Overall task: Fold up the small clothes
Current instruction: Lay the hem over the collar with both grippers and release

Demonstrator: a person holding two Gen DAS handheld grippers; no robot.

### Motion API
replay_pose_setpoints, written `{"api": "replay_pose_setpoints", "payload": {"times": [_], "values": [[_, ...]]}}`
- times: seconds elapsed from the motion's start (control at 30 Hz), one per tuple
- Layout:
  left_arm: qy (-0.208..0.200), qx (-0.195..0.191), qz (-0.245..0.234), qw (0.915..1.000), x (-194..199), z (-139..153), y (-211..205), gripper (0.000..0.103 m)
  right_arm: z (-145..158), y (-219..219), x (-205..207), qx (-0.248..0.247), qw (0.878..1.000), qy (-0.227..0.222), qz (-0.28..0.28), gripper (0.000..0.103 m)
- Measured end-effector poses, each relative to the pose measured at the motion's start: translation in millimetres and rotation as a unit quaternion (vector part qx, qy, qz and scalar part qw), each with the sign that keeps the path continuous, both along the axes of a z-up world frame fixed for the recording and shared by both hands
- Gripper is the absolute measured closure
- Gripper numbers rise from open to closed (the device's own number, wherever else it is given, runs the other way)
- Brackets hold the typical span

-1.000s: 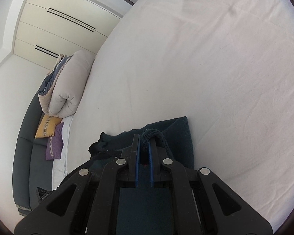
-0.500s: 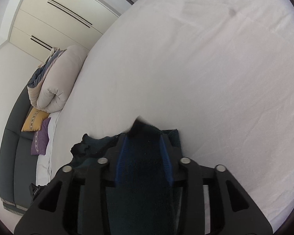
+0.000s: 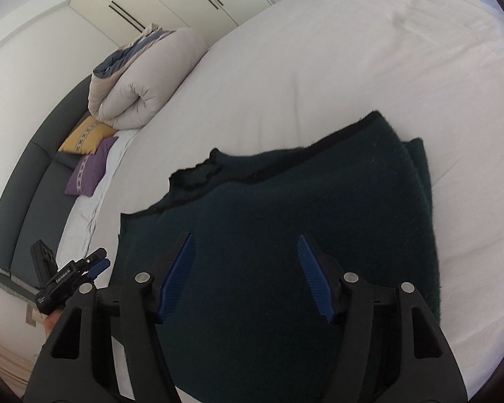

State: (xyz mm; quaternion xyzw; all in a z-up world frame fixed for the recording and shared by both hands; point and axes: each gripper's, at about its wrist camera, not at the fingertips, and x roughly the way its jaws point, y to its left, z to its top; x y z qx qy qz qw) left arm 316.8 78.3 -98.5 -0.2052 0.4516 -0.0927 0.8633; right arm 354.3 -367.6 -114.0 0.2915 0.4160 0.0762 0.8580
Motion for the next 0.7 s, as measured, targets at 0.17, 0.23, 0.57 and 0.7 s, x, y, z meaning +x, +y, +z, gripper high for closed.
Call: {"api": "replay_pose_setpoints", "payload": {"times": [0.17, 0.23, 0.57, 0.7], "values": [[0.001, 0.022, 0.005, 0.9997, -25.3, -13.0, 14.1, 0.065, -38.7, -31.3, -7.4, 0.04, 0.998, 0.008, -0.041, 0.073], [0.008, 0.036, 0.003, 0.9993, -35.0, -14.2, 16.7, 0.064, -40.6, -54.8, -19.5, 0.067, 0.994, 0.002, -0.085, 0.072], [-0.099, 0.216, -0.095, 0.9666, -77.3, 19.4, -79.5, 0.045, -27.2, 34.0, -48.4, 0.166, 0.983, -0.024, 0.074, 0.068], [-0.057, 0.281, -0.118, 0.9506, -75.3, -13.3, -105.3, 0.045, -61.9, 87.4, -33.0, 0.148, 0.981, 0.044, 0.116, 0.069]]}}
